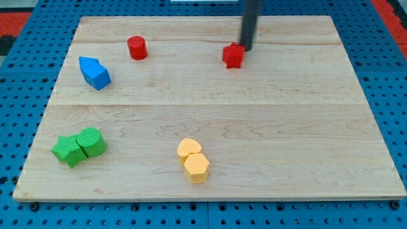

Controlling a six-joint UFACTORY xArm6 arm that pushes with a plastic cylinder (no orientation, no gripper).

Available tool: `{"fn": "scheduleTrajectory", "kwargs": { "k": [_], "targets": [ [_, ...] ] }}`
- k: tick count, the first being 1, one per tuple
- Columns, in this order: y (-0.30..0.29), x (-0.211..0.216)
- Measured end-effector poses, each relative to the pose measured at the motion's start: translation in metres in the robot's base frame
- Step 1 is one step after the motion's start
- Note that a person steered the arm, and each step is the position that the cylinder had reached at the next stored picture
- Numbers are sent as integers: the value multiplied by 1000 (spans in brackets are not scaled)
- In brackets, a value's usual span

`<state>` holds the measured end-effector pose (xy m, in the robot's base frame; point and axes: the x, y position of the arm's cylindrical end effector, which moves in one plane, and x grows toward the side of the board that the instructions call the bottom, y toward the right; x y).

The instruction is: Place the red star vertical to the heart

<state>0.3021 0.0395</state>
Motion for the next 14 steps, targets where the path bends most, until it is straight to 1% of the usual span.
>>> {"fn": "scheduleTrajectory", "kwargs": {
  "k": [1,2,3,4,5,6,7,8,10,11,12,13,14],
  "targets": [
    [-94,65],
    [-103,65],
    [-63,43],
    [-39,83],
    [-63,134],
    [-31,105],
    [12,108],
    [51,123],
    [144,191],
    [17,198],
    [-16,190],
    [102,191],
    [109,157]
  ]
}}
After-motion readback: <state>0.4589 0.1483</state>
